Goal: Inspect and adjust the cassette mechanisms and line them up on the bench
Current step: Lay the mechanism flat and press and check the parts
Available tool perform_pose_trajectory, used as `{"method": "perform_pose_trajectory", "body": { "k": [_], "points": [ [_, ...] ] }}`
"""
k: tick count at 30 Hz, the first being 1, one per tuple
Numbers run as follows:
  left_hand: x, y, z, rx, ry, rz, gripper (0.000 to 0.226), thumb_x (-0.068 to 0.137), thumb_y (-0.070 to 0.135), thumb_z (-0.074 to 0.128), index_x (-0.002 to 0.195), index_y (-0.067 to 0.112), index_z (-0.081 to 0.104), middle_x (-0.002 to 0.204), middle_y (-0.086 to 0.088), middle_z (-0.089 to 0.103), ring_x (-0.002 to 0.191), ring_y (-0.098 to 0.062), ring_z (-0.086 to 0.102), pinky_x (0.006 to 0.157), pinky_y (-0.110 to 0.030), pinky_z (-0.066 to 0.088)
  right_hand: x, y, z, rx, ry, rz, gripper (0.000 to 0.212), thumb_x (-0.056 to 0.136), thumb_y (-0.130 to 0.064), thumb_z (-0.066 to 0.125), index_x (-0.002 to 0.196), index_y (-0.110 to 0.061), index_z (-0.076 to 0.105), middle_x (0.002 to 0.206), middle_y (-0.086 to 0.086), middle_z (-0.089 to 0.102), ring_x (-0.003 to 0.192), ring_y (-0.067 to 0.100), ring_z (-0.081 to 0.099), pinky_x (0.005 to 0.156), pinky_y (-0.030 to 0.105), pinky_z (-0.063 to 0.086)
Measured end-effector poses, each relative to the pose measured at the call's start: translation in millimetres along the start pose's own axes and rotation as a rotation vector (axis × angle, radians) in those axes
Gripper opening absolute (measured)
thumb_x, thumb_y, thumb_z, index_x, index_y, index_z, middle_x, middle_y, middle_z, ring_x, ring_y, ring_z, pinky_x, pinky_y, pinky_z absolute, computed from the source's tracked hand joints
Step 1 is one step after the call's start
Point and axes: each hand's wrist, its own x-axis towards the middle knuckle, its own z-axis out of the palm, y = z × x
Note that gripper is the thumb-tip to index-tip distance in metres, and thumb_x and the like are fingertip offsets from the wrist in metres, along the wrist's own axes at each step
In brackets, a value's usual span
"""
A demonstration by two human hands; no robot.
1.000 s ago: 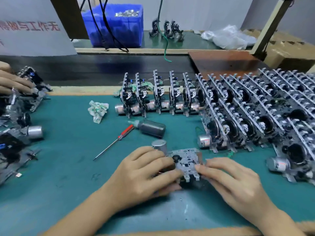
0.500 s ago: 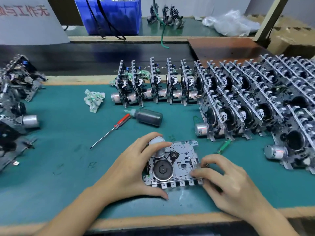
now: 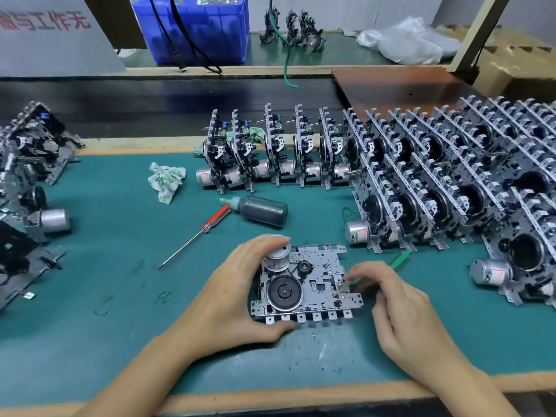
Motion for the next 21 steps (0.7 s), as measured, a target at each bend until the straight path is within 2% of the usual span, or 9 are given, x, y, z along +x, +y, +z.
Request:
{"method": "perform_pose_trajectory", "body": {
  "k": [3,6,13,16,18,20,21],
  "points": [
    [0.9,-2.2,-1.0,0.011,-0.046,-0.008,0.102,0.057,0.058,0.078,0.140,0.050,0.019,0.143,0.033,0.026,0.134,0.005,0.030,0.109,-0.013,0.023,0.8,-0.7,0.6,-0.017,-0.009,0.005,0.046,0.074,-0.001,0.032,0.109,-0.029,0.043,0.098,-0.015,0.050,0.075,0.005,0.051,0.063,0.025,0.043],
    [0.4,-3.6,-4.3,0.001,-0.079,-0.068,0.115,0.048,0.070,0.078,0.139,0.060,0.009,0.139,0.044,0.022,0.129,0.016,0.026,0.103,-0.003,0.019,1.3,0.3,-0.8,0.013,-0.037,0.009,0.044,0.073,-0.006,0.027,0.107,-0.031,0.042,0.102,-0.016,0.047,0.071,0.009,0.048,0.060,0.031,0.042],
    [-0.7,-1.9,-4.6,0.006,-0.069,-0.072,0.106,0.051,0.070,0.075,0.136,0.063,0.012,0.136,0.046,0.024,0.125,0.018,0.028,0.101,-0.002,0.020,2.6,-0.6,-5.1,0.049,0.032,0.000,0.038,0.079,-0.006,0.030,0.104,-0.026,0.049,0.107,-0.015,0.045,0.073,0.002,0.052,0.060,0.025,0.044],
    [-0.5,-2.4,-4.0,-0.005,-0.071,-0.078,0.107,0.050,0.070,0.076,0.135,0.065,0.012,0.136,0.046,0.024,0.126,0.017,0.029,0.102,-0.004,0.021,4.1,-2.0,-5.4,0.116,0.113,0.053,0.028,0.086,-0.009,0.034,0.103,-0.023,0.051,0.103,-0.013,0.048,0.085,0.003,0.054,0.071,0.025,0.045],
    [-0.7,-3.5,-3.7,-0.032,-0.074,-0.082,0.108,0.047,0.068,0.077,0.134,0.065,0.014,0.136,0.044,0.026,0.127,0.015,0.030,0.104,-0.006,0.023,6.3,-5.6,-8.8,0.129,0.100,0.090,0.021,0.090,-0.020,0.041,0.107,-0.021,0.055,0.107,-0.013,0.050,0.099,0.004,0.053,0.082,0.023,0.044],
    [-0.7,-5.2,-3.3,-0.039,-0.084,-0.066,0.112,0.045,0.067,0.079,0.135,0.064,0.013,0.137,0.043,0.026,0.129,0.013,0.030,0.104,-0.007,0.023,11.9,-10.1,-16.1,0.100,-0.067,0.117,0.038,0.087,-0.043,0.050,0.123,-0.029,0.048,0.125,-0.018,0.044,0.121,0.002,0.044,0.097,0.015,0.036],
    [-0.5,-5.7,-3.0,-0.044,-0.088,-0.061,0.113,0.045,0.067,0.080,0.136,0.063,0.012,0.137,0.043,0.026,0.129,0.012,0.030,0.105,-0.008,0.023,15.2,-12.1,-20.1,0.074,-0.199,0.126,0.056,0.082,-0.057,0.052,0.133,-0.041,0.036,0.136,-0.025,0.033,0.131,-0.002,0.032,0.105,0.011,0.026]
  ]
}}
